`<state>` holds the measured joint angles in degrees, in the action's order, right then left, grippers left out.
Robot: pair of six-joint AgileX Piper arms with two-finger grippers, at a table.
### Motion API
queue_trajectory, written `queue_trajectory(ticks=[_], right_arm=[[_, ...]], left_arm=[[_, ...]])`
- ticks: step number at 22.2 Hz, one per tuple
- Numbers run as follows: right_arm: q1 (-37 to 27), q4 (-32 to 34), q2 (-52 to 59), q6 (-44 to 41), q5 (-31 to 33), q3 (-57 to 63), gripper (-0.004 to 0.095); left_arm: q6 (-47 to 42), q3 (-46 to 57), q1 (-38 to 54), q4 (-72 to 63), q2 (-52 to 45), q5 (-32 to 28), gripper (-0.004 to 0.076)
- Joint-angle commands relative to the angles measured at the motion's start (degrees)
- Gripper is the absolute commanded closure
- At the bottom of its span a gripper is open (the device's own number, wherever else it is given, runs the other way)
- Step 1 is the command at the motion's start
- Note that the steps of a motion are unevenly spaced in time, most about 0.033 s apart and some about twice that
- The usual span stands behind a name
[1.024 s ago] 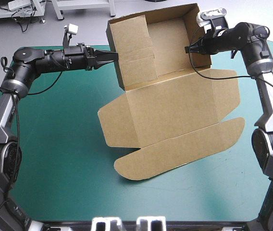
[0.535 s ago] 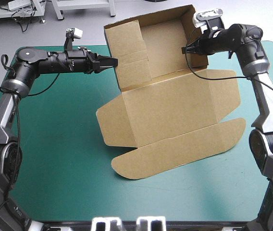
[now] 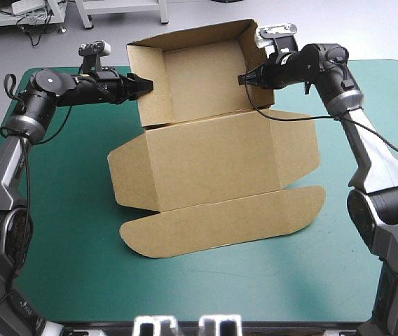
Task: Fold the box
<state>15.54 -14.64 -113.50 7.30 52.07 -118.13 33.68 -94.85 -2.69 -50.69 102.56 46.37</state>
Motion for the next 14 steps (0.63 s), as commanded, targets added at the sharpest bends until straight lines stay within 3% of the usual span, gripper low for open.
queue_trajectory(ticks=[1, 5, 8, 10, 11, 14], right_arm=[[0.57, -14.07, 2.67, 3.56, -2.17, -1.97, 0.0925], [0.57, -14.11, 2.67, 3.56, -1.43, -1.97, 0.0925], [0.57, -16.65, 2.31, 5.84, 0.48, -1.97, 0.0926], [0.57, -16.53, 2.22, 7.11, 1.69, -1.97, 0.0926], [0.57, -15.54, 2.22, 7.40, 2.73, -1.97, 0.0926], [0.57, -11.37, 2.22, 7.24, 4.59, -1.97, 0.0926]], left_arm=[[-8.56, -1.89, -2.38, 9.05, -3.02, -5.09, 0.0372], [-27.33, -1.89, -6.67, 31.51, -3.02, -6.25, 0.0400], [-28.73, -1.89, -9.08, 33.09, -3.02, -8.54, 0.0443], [-28.09, -1.89, -11.38, 33.09, -3.02, -10.44, 0.0587], [-28.09, -1.89, -12.26, 33.33, -3.02, -10.68, 0.0715], [-27.85, -1.89, -13.22, 33.34, -3.02, -10.44, 0.0733]])
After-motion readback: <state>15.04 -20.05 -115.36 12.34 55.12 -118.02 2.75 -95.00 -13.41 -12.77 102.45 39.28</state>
